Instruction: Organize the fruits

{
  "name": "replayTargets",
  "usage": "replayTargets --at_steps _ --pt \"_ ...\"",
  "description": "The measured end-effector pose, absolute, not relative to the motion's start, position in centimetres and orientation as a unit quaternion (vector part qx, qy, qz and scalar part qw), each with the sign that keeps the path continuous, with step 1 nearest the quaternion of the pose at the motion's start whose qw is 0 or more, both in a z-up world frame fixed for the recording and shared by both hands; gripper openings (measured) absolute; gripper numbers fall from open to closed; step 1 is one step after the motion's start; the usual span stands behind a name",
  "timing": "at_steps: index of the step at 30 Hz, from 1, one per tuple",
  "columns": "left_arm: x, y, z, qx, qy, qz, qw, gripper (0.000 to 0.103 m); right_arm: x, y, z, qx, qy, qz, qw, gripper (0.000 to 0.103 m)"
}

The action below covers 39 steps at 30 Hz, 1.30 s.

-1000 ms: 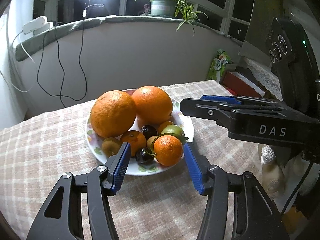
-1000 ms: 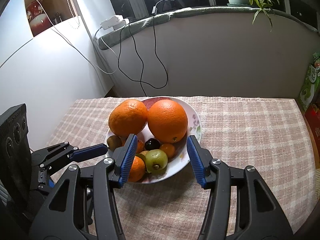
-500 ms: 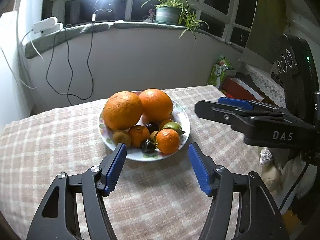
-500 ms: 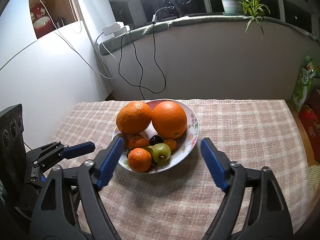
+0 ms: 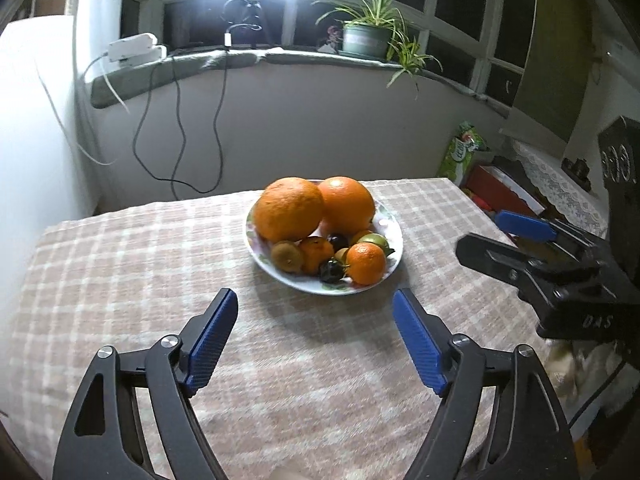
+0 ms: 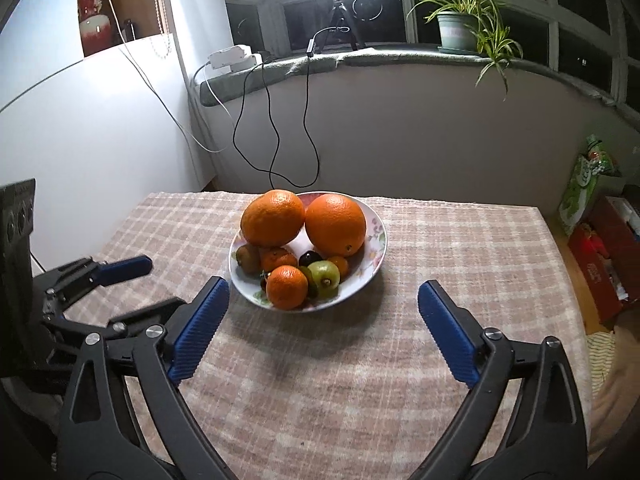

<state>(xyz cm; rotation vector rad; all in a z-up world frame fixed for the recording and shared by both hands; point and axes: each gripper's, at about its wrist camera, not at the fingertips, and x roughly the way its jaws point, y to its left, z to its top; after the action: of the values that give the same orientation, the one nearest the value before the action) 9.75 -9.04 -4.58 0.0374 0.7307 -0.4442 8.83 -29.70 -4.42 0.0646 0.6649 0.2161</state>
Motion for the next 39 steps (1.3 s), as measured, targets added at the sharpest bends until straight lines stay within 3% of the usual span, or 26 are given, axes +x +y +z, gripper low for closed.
replayTargets --at_steps 39 --pt "5.0 -8.3 -2.5 0.026 0.318 -0.18 0.931 0.082 3.6 -28.7 -4.1 0.032 0.293 0.066 0.953 0.103"
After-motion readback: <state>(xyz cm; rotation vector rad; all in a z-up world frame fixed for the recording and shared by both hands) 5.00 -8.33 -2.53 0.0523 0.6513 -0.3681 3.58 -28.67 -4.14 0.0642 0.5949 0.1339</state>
